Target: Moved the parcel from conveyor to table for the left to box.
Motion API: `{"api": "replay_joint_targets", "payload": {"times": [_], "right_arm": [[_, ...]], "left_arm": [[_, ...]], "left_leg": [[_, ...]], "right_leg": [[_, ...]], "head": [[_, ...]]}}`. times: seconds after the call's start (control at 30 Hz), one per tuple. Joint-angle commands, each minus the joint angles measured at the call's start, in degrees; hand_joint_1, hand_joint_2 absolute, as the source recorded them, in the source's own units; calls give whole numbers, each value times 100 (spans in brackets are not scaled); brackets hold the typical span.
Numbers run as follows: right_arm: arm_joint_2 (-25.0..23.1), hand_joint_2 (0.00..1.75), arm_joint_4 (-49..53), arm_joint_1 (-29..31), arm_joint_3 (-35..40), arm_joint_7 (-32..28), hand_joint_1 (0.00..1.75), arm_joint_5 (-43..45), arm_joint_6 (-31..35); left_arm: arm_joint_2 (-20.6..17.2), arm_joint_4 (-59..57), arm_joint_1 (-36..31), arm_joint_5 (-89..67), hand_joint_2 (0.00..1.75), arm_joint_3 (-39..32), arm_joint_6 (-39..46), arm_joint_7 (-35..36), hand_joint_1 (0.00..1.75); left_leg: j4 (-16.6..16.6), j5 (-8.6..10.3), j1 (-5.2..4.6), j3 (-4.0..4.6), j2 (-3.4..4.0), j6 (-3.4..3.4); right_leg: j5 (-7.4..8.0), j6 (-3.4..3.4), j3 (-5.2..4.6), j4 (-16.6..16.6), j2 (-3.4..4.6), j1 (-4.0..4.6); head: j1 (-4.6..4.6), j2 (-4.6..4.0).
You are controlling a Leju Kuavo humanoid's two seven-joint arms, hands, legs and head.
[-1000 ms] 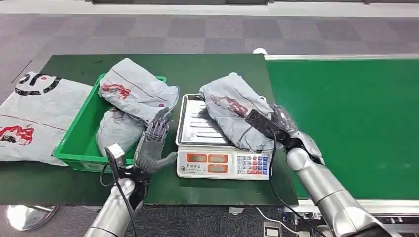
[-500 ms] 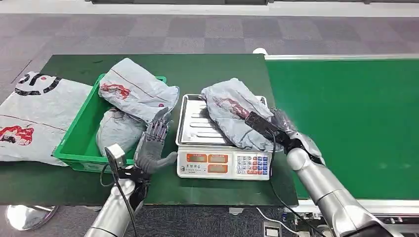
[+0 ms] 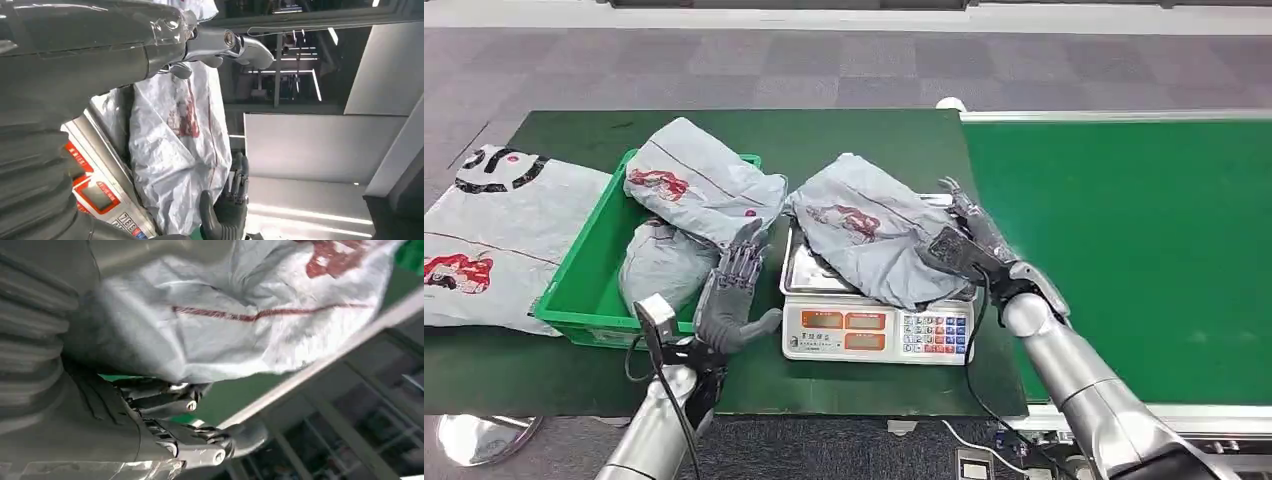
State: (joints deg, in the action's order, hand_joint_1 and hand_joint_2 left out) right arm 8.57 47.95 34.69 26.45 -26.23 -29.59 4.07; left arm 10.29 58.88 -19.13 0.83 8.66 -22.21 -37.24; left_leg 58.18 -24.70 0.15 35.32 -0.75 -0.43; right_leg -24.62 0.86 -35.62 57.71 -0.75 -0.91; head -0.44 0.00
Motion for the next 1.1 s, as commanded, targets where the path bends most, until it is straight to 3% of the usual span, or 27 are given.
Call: {"api": "replay_joint_targets", "payload": {"times": [0.03, 0.33, 0.53, 0.6, 0.7, 0.9, 1.0, 1.03, 1.07, 1.1], "right_arm": [[-15, 175, 46, 67, 361, -197, 0, -53, -80], [-31, 175, 219, -87, 501, -159, 0, -155, -71], [31, 175, 796, -303, 389, -462, 0, -24, 187], [-2, 175, 884, -340, 259, -194, 0, -77, 452], [22, 175, 549, -364, 152, 485, 0, -122, 350], [-191, 175, 1103, -1203, -1362, -891, 0, 1059, 2324], [-191, 175, 1103, -1203, -1362, -891, 0, 1059, 2324], [-570, 175, 1251, -1589, -2082, -470, 0, 1779, 2933], [-462, 175, 1355, -2262, -2866, -877, 0, 2790, 2614], [-356, 175, 1119, -2723, -3111, -1298, 0, 3224, 2136]], "left_arm": [[-133, -221, -160, -15, 175, 196, -111, -276, 0], [-99, -304, -225, -20, 175, 217, -131, -276, 0], [-84, -282, -209, -19, 175, 210, -134, -276, 0], [-91, -235, -172, -19, 175, 183, -91, -276, 0], [-108, -200, -128, -22, 175, 169, -77, -276, 0], [-2, -308, -241, -11, 175, 119, 94, -276, 0], [-2, -308, -241, -11, 175, 119, 94, -276, 0], [34, -384, -278, 30, 175, 60, 130, -276, 0], [7, -395, -274, 52, 175, 43, 89, -276, 0], [-18, -396, -269, 48, 175, 34, 50, -276, 0]], "left_leg": [[-7, -9, 3, -22, 21, -1], [-5, -5, 3, -15, 13, -2], [-8, -8, 4, -21, 17, -2], [-9, -7, 4, -22, 16, -2], [-5, -5, 1, -15, 13, 0], [-11, -1, 3, -16, -7, -2], [-3, -6, 0, -8, -7, 2], [-5, -9, 2, -16, 0, 1], [-4, -9, 1, -12, 4, 2], [-14, -11, 6, -28, 2, -2]], "right_leg": [[-1, -6, 18, -11, 20, 4], [-1, -6, 12, -8, 12, 3], [-2, -7, 18, -13, 16, 5], [-2, -7, 17, -14, 15, 5], [-2, -5, 9, -7, 13, 1], [-5, -6, 16, -14, -9, 3], [-6, -4, 9, -6, -8, 0], [-6, -5, 16, -10, -2, 2], [-4, -4, 12, -9, 4, 1], [-6, -8, 30, -20, 2, 6]], "head": [[0, 0], [0, 0], [0, 0], [0, 0], [0, 0], [0, 0], [0, 0], [0, 0], [2, 0], [2, 0]]}}
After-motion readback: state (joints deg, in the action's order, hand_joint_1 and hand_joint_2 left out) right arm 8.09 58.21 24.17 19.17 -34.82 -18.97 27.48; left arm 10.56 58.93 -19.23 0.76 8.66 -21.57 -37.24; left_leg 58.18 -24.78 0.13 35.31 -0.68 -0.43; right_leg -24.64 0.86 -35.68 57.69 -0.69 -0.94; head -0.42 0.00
